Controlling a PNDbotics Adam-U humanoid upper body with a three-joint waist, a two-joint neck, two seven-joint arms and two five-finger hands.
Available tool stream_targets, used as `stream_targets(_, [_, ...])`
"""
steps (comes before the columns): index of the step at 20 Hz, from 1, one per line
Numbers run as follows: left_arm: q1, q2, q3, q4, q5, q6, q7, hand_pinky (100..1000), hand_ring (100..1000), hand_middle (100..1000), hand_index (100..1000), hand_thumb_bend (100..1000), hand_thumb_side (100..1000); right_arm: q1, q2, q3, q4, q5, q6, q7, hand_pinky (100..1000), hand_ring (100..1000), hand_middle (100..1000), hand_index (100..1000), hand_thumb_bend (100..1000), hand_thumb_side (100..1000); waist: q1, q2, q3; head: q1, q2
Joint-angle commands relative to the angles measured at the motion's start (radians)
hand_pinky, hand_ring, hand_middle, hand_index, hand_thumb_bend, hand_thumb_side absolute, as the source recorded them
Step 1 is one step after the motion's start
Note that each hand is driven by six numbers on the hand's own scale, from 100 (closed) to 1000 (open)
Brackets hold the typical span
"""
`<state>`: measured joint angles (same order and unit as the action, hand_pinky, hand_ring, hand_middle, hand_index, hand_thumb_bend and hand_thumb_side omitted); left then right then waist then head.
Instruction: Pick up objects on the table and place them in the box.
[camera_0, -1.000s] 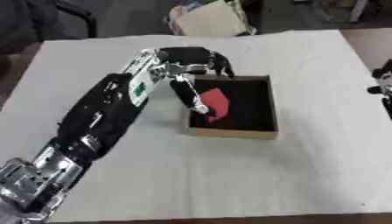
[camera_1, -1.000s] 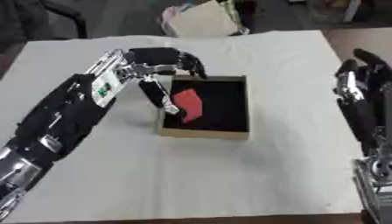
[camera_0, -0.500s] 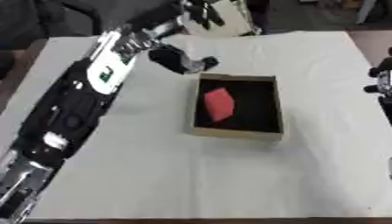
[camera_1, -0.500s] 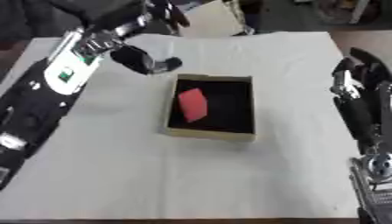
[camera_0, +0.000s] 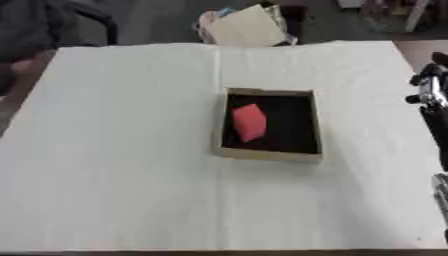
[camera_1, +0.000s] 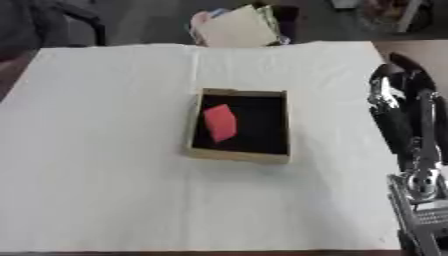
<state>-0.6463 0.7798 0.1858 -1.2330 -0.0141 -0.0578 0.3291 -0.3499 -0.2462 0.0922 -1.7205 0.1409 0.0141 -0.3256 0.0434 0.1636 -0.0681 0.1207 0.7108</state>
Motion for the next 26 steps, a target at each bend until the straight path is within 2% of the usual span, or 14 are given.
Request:
stream_targets(1, [-0.005, 0.096, 0.056, 0.243, 0.147, 0.033, 0.091, 739, 618, 626, 772, 202, 387, -0.005, -0.025, -0.009, -0.007, 0.008, -0.001, -0.005, 578, 744, 538, 859, 100, 650, 0.005, -0.019, -0.003, -0.004, -0.004])
stream_targets(4, [-0.018, 0.142, 0.032, 0.539, 0.24, 0.008, 0.124, 738, 613, 621, 772, 188, 397, -0.004, -0.027, -0.007, -0.005, 0.01, -0.002, -0.004, 578, 744, 538, 859, 100, 651, 0.012, -0.022, -0.006, -0.005, 0.003])
stream_targets(7, [-0.049, 0.155, -0.023, 0.868, 0.306, -0.018, 0.14, 733, 605, 611, 767, 184, 392, 0.001, -0.029, -0.004, -0.002, 0.01, -0.003, -0.002, 577, 745, 538, 859, 100, 654, 0.018, -0.029, -0.011, 0.0, 0.014])
stream_targets(8, [-0.061, 0.152, -0.047, 0.956, 0.343, -0.034, 0.14, 734, 609, 615, 770, 184, 396, 0.002, -0.029, -0.003, -0.002, 0.01, -0.004, -0.001, 577, 745, 538, 859, 100, 653, 0.02, -0.03, -0.013, 0.0, 0.014])
stream_targets(10, [-0.065, 0.152, -0.099, 1.053, 0.386, -0.082, 0.108, 739, 621, 628, 780, 190, 409, 0.0, -0.03, -0.001, -0.001, 0.01, -0.004, 0.001, 577, 745, 538, 860, 100, 653, 0.021, -0.029, -0.018, 0.0, 0.016])
stream_targets(12, [-0.063, 0.155, -0.127, 1.107, 0.406, -0.117, 0.074, 740, 626, 633, 782, 187, 410, -0.001, -0.031, 0.0, 0.0, 0.011, -0.004, 0.002, 577, 745, 538, 859, 100, 653, 0.022, -0.029, -0.019, 0.003, 0.018])
stream_targets(15, [-0.056, 0.159, -0.148, 1.149, 0.43, -0.139, 0.046, 745, 635, 644, 788, 186, 411, 0.002, -0.031, 0.0, 0.0, 0.011, -0.006, 0.001, 578, 745, 538, 859, 100, 654, 0.026, -0.032, -0.016, 0.004, 0.017])
stream_targets(26, [-0.06, 0.149, -0.164, 1.171, 0.426, -0.151, 0.039, 743, 632, 641, 787, 184, 414, 0.003, -0.03, 0.0, 0.0, 0.015, -0.006, 0.004, 578, 745, 539, 859, 100, 653, 0.025, -0.04, -0.016, 0.002, 0.015])
